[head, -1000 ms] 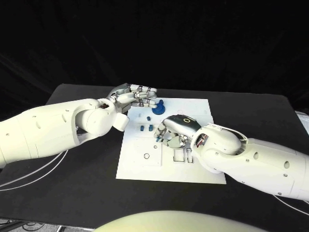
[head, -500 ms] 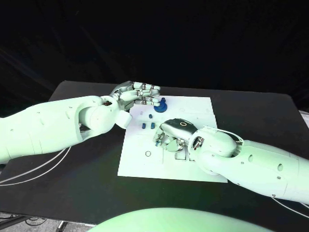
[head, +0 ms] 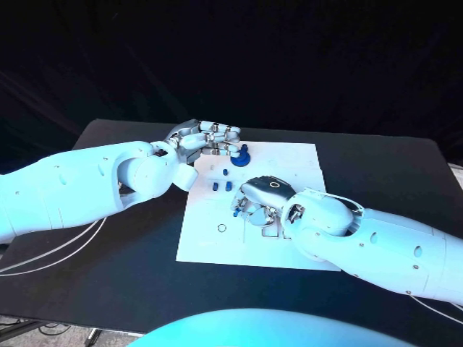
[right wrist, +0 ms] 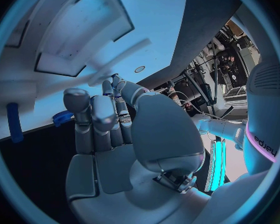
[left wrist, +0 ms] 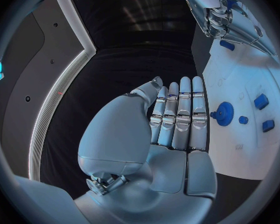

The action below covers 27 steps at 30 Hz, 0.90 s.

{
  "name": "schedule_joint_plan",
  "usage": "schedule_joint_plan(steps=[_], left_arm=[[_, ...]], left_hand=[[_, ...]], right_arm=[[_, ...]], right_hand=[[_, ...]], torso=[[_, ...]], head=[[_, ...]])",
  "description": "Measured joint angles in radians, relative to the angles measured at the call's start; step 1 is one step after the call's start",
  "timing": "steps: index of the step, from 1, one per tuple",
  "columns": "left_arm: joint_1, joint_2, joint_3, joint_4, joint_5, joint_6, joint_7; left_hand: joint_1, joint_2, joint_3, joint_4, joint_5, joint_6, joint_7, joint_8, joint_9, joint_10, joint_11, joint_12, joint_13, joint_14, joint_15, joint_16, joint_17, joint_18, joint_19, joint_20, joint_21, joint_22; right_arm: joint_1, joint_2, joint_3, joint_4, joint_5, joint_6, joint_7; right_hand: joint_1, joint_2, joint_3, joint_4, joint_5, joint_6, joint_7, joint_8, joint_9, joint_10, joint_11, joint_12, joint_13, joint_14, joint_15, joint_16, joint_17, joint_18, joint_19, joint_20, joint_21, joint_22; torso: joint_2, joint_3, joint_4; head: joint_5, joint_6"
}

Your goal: Assemble the parts on the task board

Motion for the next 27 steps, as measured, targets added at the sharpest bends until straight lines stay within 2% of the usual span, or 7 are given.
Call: schedule_joint_plan(steps=[13,16,19,24,27], left_arm=[[0.000,0.000,0.000,-0.001,0.000,0.003,-0.005],[0.000,0.000,0.000,-0.001,0.000,0.003,-0.006],[0.000,0.001,0.000,-0.001,0.000,0.004,-0.007],[0.000,0.001,0.000,-0.001,0.000,0.004,-0.008],[0.000,0.001,0.000,-0.001,0.000,0.004,-0.009]], left_hand=[[0.000,0.000,0.000,0.000,0.000,0.000,0.000,0.000,0.000,0.000,0.000,0.000,0.000,0.000,0.000,0.000,0.000,0.000,0.000,0.000,0.000,0.000],[0.000,0.000,0.000,0.000,0.000,0.000,0.000,0.000,0.000,0.000,0.000,0.000,0.000,0.000,0.000,0.000,0.000,0.000,0.000,0.000,0.000,0.000],[0.000,0.000,0.000,0.000,0.000,0.000,0.000,0.000,0.000,0.000,0.000,0.000,0.000,0.000,0.000,0.000,0.000,0.000,0.000,0.000,0.000,0.000],[0.000,0.000,0.000,0.000,0.000,0.000,0.000,0.000,0.000,0.000,0.000,0.000,0.000,0.000,0.000,0.000,-0.001,0.000,0.000,0.000,0.000,-0.002],[0.000,0.000,0.000,0.000,0.000,0.000,0.000,0.000,0.000,0.000,0.000,0.000,0.000,0.000,0.000,0.000,-0.001,0.000,0.000,0.000,0.000,-0.004]], right_arm=[[-0.001,0.003,0.000,0.007,-0.021,0.006,-0.015],[0.000,0.006,0.001,0.009,-0.025,0.018,-0.017],[0.000,0.009,0.001,0.009,-0.029,0.035,-0.022],[0.000,0.011,0.001,0.009,-0.034,0.048,-0.028],[-0.001,0.012,0.000,0.009,-0.035,0.048,-0.031]], right_hand=[[0.000,0.000,0.000,0.000,0.000,0.002,0.002,-0.003,0.000,0.000,0.000,0.000,0.001,0.000,0.000,0.004,0.001,0.000,0.000,0.000,0.002,0.002],[-0.015,-0.010,-0.010,0.010,0.000,0.002,0.002,-0.004,0.000,0.001,0.001,-0.004,0.005,0.000,0.000,0.007,0.001,0.000,-0.003,0.003,0.004,0.002],[-0.033,-0.018,-0.026,0.018,0.002,-0.010,0.013,-0.004,0.001,-0.006,0.009,-0.010,0.002,0.002,0.002,0.008,-0.001,0.000,-0.009,0.009,0.004,-0.003],[-0.057,-0.041,-0.048,0.027,0.004,-0.049,0.021,-0.004,-0.008,-0.081,0.020,-0.019,-0.006,0.002,0.017,0.008,-0.015,0.000,-0.020,0.020,-0.004,-0.025],[-0.059,-0.043,-0.062,0.026,0.004,-0.072,0.025,-0.003,-0.015,-0.121,0.028,-0.019,-0.005,0.000,0.022,0.008,-0.019,0.000,-0.029,0.029,-0.010,-0.034]], torso=[[0.000,-0.0001,0.0002],[0.000,0.0000,0.0003],[0.000,-0.0007,0.0005],[0.000,-0.0007,0.0004],[-0.001,-0.0007,0.0002]], head=[[0.001,-0.004],[0.001,-0.005],[0.002,-0.006],[0.002,-0.007],[0.002,-0.008]])
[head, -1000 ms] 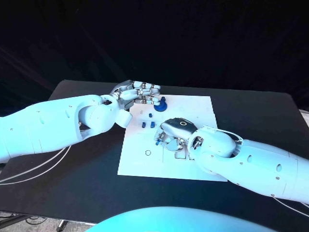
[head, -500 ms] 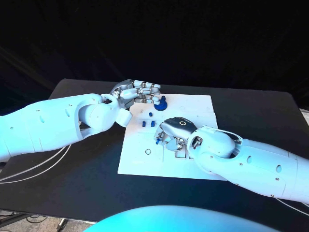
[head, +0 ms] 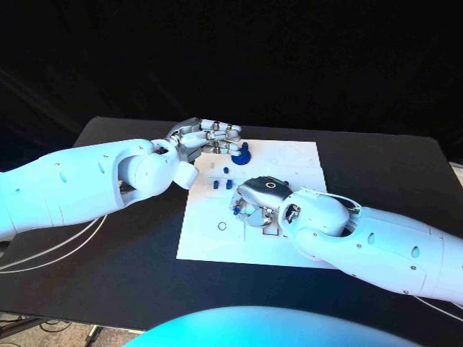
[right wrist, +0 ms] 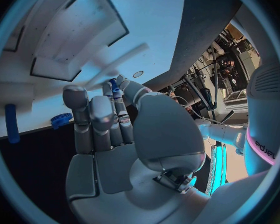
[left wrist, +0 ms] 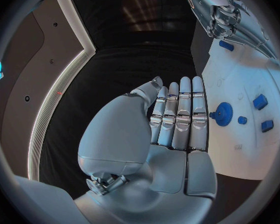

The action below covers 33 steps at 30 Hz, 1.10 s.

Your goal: Assemble the parts on the task board

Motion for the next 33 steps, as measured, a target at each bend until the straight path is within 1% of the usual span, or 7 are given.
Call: schedule_joint_plan(steps=[8,13,15,18,21,27,33], left_arm=[[0.000,0.002,0.000,-0.002,0.000,0.000,-0.002],[0.000,0.002,0.000,-0.005,0.000,0.001,-0.004],[0.000,0.002,0.000,-0.006,0.000,0.002,-0.005],[0.000,0.002,0.000,-0.008,0.000,0.002,-0.005],[0.000,0.002,0.000,-0.009,0.000,0.003,-0.006],[0.000,0.001,0.000,-0.010,0.000,0.005,-0.007],[0.000,0.002,0.000,-0.014,0.000,0.007,-0.007]], left_hand=[[0.000,0.000,0.000,0.000,0.000,0.000,0.000,0.000,0.000,0.000,0.000,0.000,0.000,0.000,0.000,0.000,0.000,0.000,0.000,0.000,0.000,0.000],[0.000,0.000,0.000,0.000,0.000,0.000,0.000,0.000,0.000,0.000,0.000,0.000,0.000,0.000,0.000,0.000,0.000,0.000,0.004,0.004,0.000,-0.002],[0.000,0.000,0.000,0.000,0.000,0.000,0.000,0.000,0.000,0.000,0.000,0.000,0.000,0.000,0.000,0.000,0.000,0.000,0.004,0.004,0.000,-0.001],[0.000,0.000,0.000,0.000,0.000,0.000,0.000,0.000,0.000,0.000,0.000,0.000,0.000,0.000,0.000,0.000,0.000,0.000,0.004,0.004,0.000,-0.001],[0.000,0.000,0.000,0.000,0.000,0.000,0.000,0.000,0.000,0.000,0.000,0.000,0.000,0.000,0.000,0.000,0.000,0.000,0.004,0.004,0.000,-0.001],[0.000,0.000,0.000,0.000,0.000,0.000,0.000,0.000,0.000,0.000,0.000,0.000,0.000,0.000,0.000,0.000,0.000,0.000,0.004,0.004,0.000,-0.003],[0.000,0.000,0.000,0.000,0.000,-0.004,0.004,0.000,0.000,0.000,0.000,0.000,0.000,0.000,0.000,-0.004,-0.001,0.000,0.004,0.004,0.000,-0.006]], right_arm=[[-0.001,-0.003,-0.002,0.001,-0.001,-0.026,-0.009],[-0.002,-0.030,-0.002,0.022,0.000,-0.088,-0.013],[-0.003,-0.052,0.002,0.041,0.003,-0.111,-0.013],[-0.001,-0.099,0.015,0.077,0.015,-0.141,-0.010],[0.017,-0.150,0.025,0.109,0.032,-0.152,-0.008],[0.091,-0.257,0.039,0.129,0.075,-0.131,-0.006],[0.113,-0.294,0.039,0.113,0.085,-0.082,-0.006]], right_hand=[[0.001,-0.001,-0.023,-0.003,0.000,-0.034,0.005,-0.003,-0.010,-0.054,0.010,0.005,0.001,0.000,0.007,-0.006,-0.014,0.000,-0.021,0.005,-0.020,-0.029],[0.012,-0.012,-0.042,-0.007,0.000,-0.061,0.008,-0.003,-0.014,-0.085,0.016,0.012,0.002,0.004,0.011,-0.033,-0.044,0.000,-0.043,0.010,-0.048,-0.074],[0.012,-0.012,-0.042,-0.007,0.003,-0.061,0.008,-0.003,-0.014,-0.085,0.016,0.016,0.003,0.004,0.011,-0.033,-0.047,0.000,-0.043,0.010,-0.048,-0.075],[0.012,-0.012,-0.050,-0.007,0.004,-0.061,0.008,-0.003,-0.014,-0.085,0.016,0.033,0.006,0.004,0.011,-0.033,-0.050,0.000,-0.043,0.010,-0.048,-0.073],[0.012,-0.012,-0.054,-0.003,0.004,-0.061,0.008,-0.003,-0.012,-0.067,0.008,0.050,0.007,0.004,0.011,-0.033,-0.053,0.000,-0.043,0.010,-0.048,-0.066],[0.013,-0.013,-0.071,-0.003,0.017,-0.070,-0.001,-0.003,-0.012,-0.059,0.002,0.060,0.006,0.004,0.011,-0.033,-0.058,0.000,-0.039,0.007,-0.041,-0.056],[0.016,-0.016,-0.084,-0.004,0.023,-0.074,-0.004,-0.003,-0.013,-0.065,0.008,0.060,0.004,0.004,0.011,-0.037,-0.064,0.000,-0.039,0.007,-0.041,-0.063]], torso=[[0.000,0.0006,-0.0001],[0.000,0.0012,-0.0005],[0.000,0.0012,-0.0006],[0.000,0.0012,-0.0010],[0.000,0.0012,-0.0016],[-0.001,0.0006,-0.0030],[-0.001,0.0001,-0.0035]], head=[[0.001,0.000],[-0.001,0.004],[-0.003,0.006],[-0.006,0.011],[-0.010,0.018],[-0.021,0.029],[-0.028,0.039]])
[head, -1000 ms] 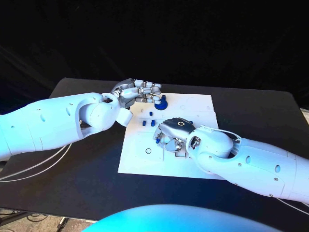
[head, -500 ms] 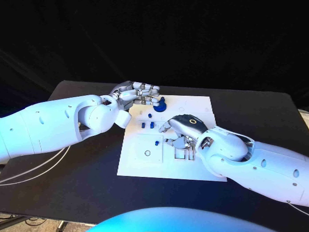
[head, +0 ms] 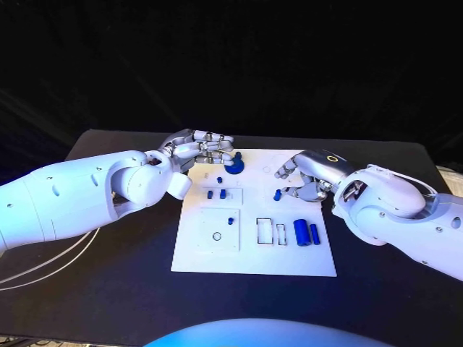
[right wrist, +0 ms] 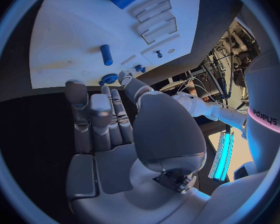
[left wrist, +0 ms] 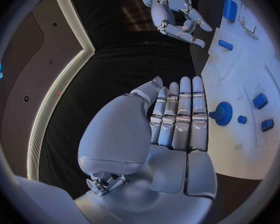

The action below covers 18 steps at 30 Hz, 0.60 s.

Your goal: Assemble the parts on the task board

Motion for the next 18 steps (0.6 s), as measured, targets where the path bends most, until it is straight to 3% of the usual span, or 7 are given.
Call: schedule_joint_plan(steps=[13,18], left_arm=[[0.000,0.000,0.000,-0.009,0.000,0.001,0.002],[0.000,0.000,0.000,-0.009,0.000,0.001,0.003]], left_hand=[[0.000,0.000,0.000,0.000,0.000,0.000,0.000,0.000,0.000,0.000,0.000,0.000,0.000,0.000,0.000,0.000,0.000,0.000,0.000,0.000,0.000,-0.003],[0.000,0.000,0.000,0.000,0.000,0.000,0.000,0.000,0.000,0.000,0.000,0.000,0.000,0.000,0.000,0.000,0.000,0.000,0.000,0.000,0.000,-0.003]], right_arm=[[0.003,0.022,-0.003,-0.042,-0.015,0.062,0.001],[0.003,0.039,-0.006,-0.057,-0.020,0.088,0.003]], right_hand=[[0.000,0.000,-0.005,0.000,0.000,-0.001,-0.006,0.000,0.000,-0.004,-0.004,0.011,-0.001,0.000,0.000,0.000,-0.005,0.000,0.000,0.000,0.000,-0.003],[0.015,0.015,-0.005,0.000,0.000,0.013,-0.006,0.000,0.003,0.024,-0.013,0.025,-0.001,0.000,0.000,0.000,-0.008,0.000,0.000,0.000,0.000,0.002]], torso=[[0.001,-0.0001,0.0023],[0.001,-0.0007,0.0012]], head=[[-0.001,0.001],[0.002,-0.001]])
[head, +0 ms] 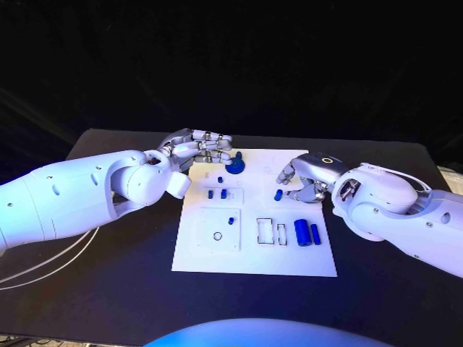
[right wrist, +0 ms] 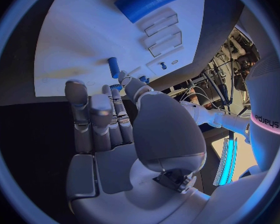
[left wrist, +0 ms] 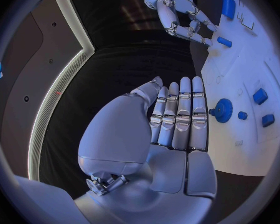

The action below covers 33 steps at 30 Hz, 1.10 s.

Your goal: Assemble the parts on the task board

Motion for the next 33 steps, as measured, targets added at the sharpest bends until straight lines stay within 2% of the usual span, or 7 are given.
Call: schedule_joint_plan(steps=[9,23,29,33], left_arm=[[0.000,0.001,0.000,0.001,0.000,0.000,0.000],[0.000,0.000,0.000,0.003,0.000,0.001,0.000],[0.000,0.000,0.000,0.003,0.000,0.001,0.000],[0.000,0.000,0.000,0.003,0.000,0.001,0.000]], left_hand=[[0.000,0.000,0.000,0.000,0.000,0.000,0.000,0.000,0.000,0.000,0.000,0.000,0.000,0.000,0.000,0.000,0.000,0.000,0.000,0.000,0.000,0.000],[0.000,0.000,0.000,0.000,0.000,0.000,0.000,0.000,0.000,0.000,0.000,0.000,0.000,0.000,0.000,0.000,0.000,0.000,0.000,0.000,0.000,0.000],[0.000,0.000,0.000,0.000,0.000,0.000,0.000,0.000,0.000,0.000,0.000,0.000,0.000,0.000,0.000,0.000,0.000,0.000,0.000,0.000,0.000,0.000],[0.000,0.000,0.000,0.000,0.000,0.000,0.000,0.000,0.000,0.000,0.000,0.000,0.000,0.000,0.000,0.000,0.000,0.000,0.000,0.000,0.000,-0.002]], right_arm=[[-0.010,0.028,-0.005,-0.031,-0.005,0.026,0.003],[-0.022,0.064,-0.010,-0.073,-0.015,0.031,0.004],[-0.025,0.071,-0.012,-0.080,-0.022,0.011,-0.001],[-0.029,0.070,-0.014,-0.079,-0.026,-0.023,-0.006]], right_hand=[[0.013,0.013,0.014,0.005,-0.008,0.021,-0.003,0.004,0.003,0.030,-0.005,0.004,0.000,-0.004,-0.004,0.000,-0.003,0.000,0.006,-0.006,0.000,0.007],[0.017,0.028,0.036,0.008,-0.014,0.067,-0.010,0.015,0.009,0.074,-0.016,0.008,0.000,-0.004,-0.011,0.010,0.003,0.000,0.014,-0.014,0.009,0.021],[0.018,0.043,0.054,0.010,-0.024,0.094,-0.015,0.027,0.012,0.108,-0.023,0.014,0.001,-0.002,-0.020,0.041,0.029,0.000,0.034,-0.023,0.034,0.060],[0.023,0.048,0.066,0.007,-0.028,0.114,-0.016,0.038,0.014,0.133,-0.027,0.023,0.003,-0.004,-0.026,0.067,0.053,0.000,0.058,-0.029,0.062,0.102]], torso=[[0.000,0.0000,0.0005],[0.000,0.0006,-0.0001],[0.000,0.0006,-0.0001],[0.000,0.0006,-0.0001]], head=[[0.009,-0.008],[0.008,-0.013],[0.008,-0.015],[0.007,-0.016]])
